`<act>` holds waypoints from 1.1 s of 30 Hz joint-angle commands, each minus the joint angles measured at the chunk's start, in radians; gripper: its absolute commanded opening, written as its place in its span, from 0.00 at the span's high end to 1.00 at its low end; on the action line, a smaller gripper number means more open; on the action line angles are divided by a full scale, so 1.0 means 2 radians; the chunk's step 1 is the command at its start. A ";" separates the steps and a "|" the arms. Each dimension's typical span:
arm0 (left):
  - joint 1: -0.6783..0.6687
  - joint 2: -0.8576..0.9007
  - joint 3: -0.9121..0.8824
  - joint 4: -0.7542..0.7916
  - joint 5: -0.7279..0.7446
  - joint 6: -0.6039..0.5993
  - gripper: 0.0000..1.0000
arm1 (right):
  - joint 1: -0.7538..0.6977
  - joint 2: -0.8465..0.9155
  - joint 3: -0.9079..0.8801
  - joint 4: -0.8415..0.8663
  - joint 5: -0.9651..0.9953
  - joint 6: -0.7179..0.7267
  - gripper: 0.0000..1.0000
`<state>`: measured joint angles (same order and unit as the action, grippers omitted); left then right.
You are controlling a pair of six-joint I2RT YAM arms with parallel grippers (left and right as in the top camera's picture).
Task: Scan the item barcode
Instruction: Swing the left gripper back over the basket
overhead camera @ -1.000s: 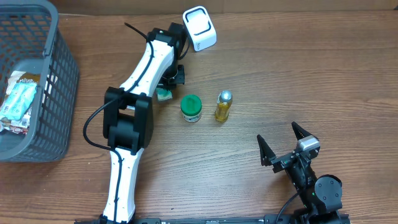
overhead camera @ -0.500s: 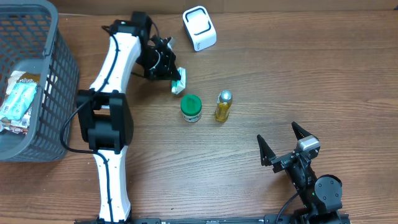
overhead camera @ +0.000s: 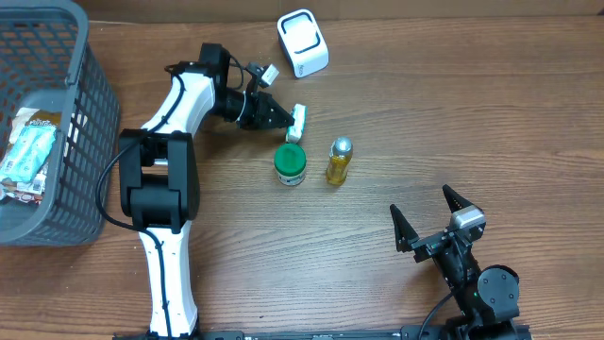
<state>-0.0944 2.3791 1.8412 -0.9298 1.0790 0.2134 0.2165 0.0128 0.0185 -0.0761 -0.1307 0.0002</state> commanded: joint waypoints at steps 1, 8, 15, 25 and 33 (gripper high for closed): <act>0.007 -0.015 -0.022 0.008 0.043 0.021 0.96 | -0.001 -0.003 -0.005 0.002 0.001 0.001 0.00; 0.006 -0.015 -0.026 0.005 -0.032 0.006 0.96 | -0.001 -0.003 -0.005 0.002 0.001 0.001 0.00; 0.007 -0.015 -0.026 0.005 -0.076 -0.016 0.85 | -0.001 -0.003 -0.005 0.002 0.001 0.001 0.00; 0.017 -0.017 -0.021 0.002 -0.073 -0.046 0.66 | -0.001 -0.003 -0.005 0.002 0.001 0.001 0.00; 0.022 -0.020 0.009 -0.018 -0.082 -0.045 0.65 | -0.001 -0.003 -0.005 0.002 0.001 0.001 0.00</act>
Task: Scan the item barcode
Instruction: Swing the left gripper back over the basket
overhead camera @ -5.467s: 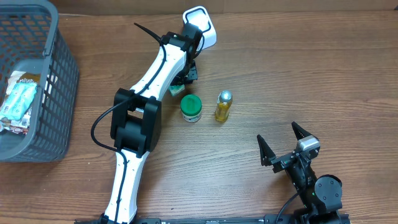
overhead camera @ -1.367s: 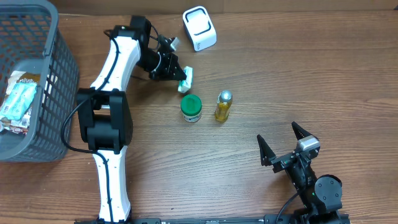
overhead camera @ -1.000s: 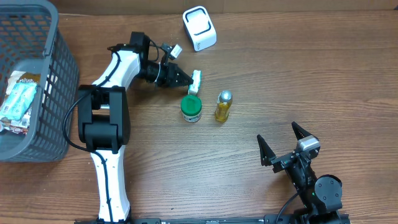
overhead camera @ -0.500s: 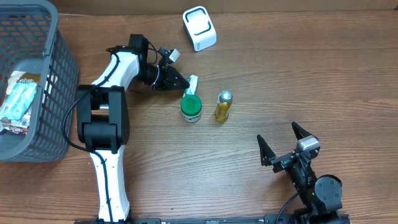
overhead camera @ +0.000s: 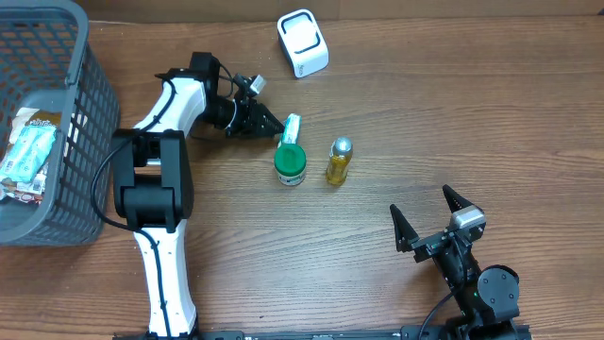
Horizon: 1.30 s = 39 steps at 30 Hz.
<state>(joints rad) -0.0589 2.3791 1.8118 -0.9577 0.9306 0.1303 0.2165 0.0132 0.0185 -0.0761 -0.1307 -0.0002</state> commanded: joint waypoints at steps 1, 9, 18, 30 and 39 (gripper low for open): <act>0.004 -0.020 0.028 -0.008 -0.019 -0.004 0.65 | -0.001 -0.003 -0.005 0.002 0.001 0.001 0.00; 0.004 -0.020 0.035 -0.034 -0.084 -0.004 0.65 | -0.001 -0.003 -0.005 0.002 0.001 0.001 0.00; 0.002 -0.059 0.126 -0.102 -0.127 -0.016 0.64 | -0.001 -0.003 -0.005 0.002 0.001 0.001 0.00; -0.001 -0.250 0.209 -0.229 -0.463 -0.073 0.56 | -0.001 -0.003 -0.005 0.002 0.001 0.001 0.00; 0.005 -0.396 0.209 -0.241 -0.620 -0.098 0.49 | -0.001 -0.003 -0.005 0.002 0.001 0.001 0.00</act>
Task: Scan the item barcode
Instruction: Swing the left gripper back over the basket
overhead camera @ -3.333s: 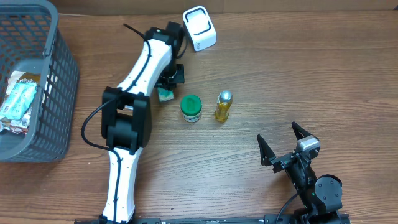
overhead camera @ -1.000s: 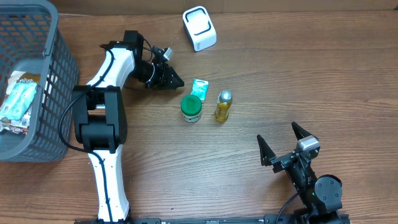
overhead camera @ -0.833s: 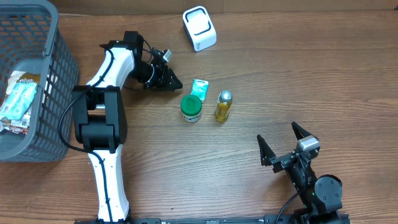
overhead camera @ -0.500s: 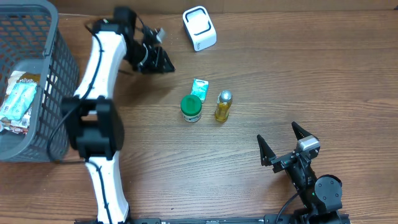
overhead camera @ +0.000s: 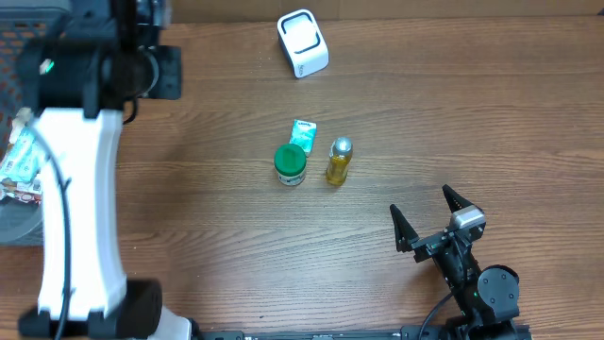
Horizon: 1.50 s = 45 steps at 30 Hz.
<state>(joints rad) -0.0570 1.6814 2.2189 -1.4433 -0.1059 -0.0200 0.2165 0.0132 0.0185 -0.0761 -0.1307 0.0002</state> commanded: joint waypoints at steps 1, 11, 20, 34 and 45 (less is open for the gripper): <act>0.004 -0.060 0.006 0.003 -0.123 -0.026 0.46 | -0.001 -0.003 -0.005 0.002 0.001 0.001 0.00; 0.007 -0.112 0.006 0.048 -0.295 -0.027 0.00 | -0.001 -0.003 -0.005 0.002 0.001 0.001 0.00; 0.057 -0.097 0.005 0.144 -0.328 0.013 0.00 | -0.001 -0.003 -0.005 0.002 0.001 0.001 0.00; 0.254 -0.009 0.004 0.144 -0.160 0.016 0.00 | -0.001 -0.003 -0.005 0.002 0.001 0.001 0.00; 0.329 0.070 0.003 0.144 -0.068 0.069 0.00 | -0.001 -0.003 -0.005 0.002 0.001 0.001 0.00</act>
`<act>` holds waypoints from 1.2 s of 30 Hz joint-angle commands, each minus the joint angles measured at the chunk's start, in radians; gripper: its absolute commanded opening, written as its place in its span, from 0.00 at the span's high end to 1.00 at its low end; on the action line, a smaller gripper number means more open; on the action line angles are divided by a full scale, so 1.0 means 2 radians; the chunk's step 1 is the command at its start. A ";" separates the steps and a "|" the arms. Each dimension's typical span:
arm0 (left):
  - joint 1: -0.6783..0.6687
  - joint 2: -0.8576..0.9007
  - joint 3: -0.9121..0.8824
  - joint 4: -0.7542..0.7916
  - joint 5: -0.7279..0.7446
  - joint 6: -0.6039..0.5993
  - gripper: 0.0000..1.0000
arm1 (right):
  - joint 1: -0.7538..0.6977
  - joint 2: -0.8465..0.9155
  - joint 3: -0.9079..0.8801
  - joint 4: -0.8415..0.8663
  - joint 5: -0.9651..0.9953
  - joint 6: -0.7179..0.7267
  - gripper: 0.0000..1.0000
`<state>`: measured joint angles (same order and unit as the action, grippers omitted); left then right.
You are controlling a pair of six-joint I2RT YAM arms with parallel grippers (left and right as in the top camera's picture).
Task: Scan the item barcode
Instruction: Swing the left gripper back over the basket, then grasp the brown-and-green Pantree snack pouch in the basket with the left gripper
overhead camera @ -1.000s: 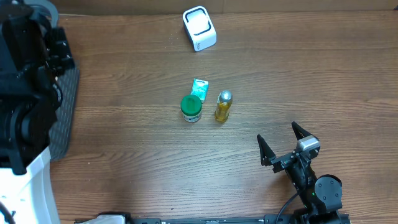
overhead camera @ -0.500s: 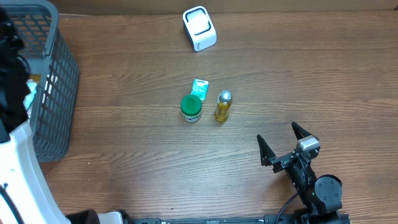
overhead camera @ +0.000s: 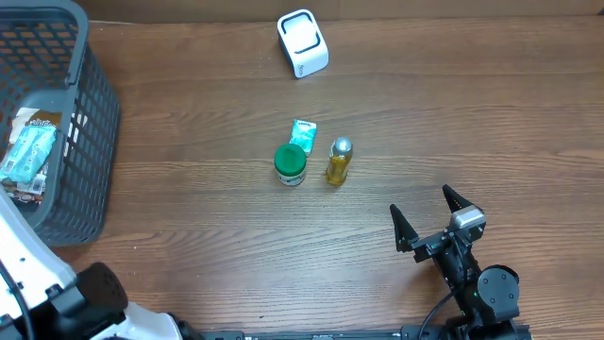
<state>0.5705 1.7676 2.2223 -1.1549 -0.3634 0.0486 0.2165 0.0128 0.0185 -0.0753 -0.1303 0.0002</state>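
The white barcode scanner (overhead camera: 302, 42) stands at the back of the table. A small teal packet (overhead camera: 303, 132) lies flat in the middle, touching or nearly touching a green-lidded jar (overhead camera: 291, 164), with a yellow bottle (overhead camera: 339, 161) to its right. My right gripper (overhead camera: 427, 219) rests open and empty at the front right. Only a white part of my left arm (overhead camera: 28, 274) shows at the bottom left corner; its gripper is out of view.
A grey mesh basket (overhead camera: 99, 123) at the far left holds several wrapped packets (overhead camera: 28, 151). Bare wooden table lies between the scanner and the three items.
My left arm, which reared up over the basket at the left, now shows only at the bottom left corner, and the basket is in full view. Packet, jar, bottle and right arm are unmoved.
My left gripper held the teal packet above the jar, below the scanner. Then it held it a little lower and to the left, by the jar. After that the packet lay on the table beside the jar, with the arm over the basket. Now the arm is at the bottom left.
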 commanded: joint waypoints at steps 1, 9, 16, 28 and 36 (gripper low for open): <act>0.019 0.036 0.000 -0.001 0.074 0.041 0.00 | -0.001 -0.003 -0.005 0.001 0.001 0.001 0.00; 0.025 0.111 -0.037 0.004 0.143 0.112 0.00 | -0.001 -0.003 -0.005 0.001 0.001 0.001 0.00; 0.021 0.179 -0.072 0.010 0.125 0.133 0.00 | -0.001 -0.003 -0.005 0.001 0.001 0.001 0.00; 0.021 0.257 -0.074 0.026 0.098 0.166 0.00 | -0.001 -0.003 -0.005 0.001 0.001 0.001 0.00; 0.020 0.295 -0.079 0.031 0.072 0.170 0.00 | -0.001 -0.003 -0.005 0.001 0.001 0.001 0.00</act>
<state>0.6167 2.3234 2.0724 -1.0969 -0.1848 0.3679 0.2165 0.0128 0.0185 -0.0757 -0.1307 0.0002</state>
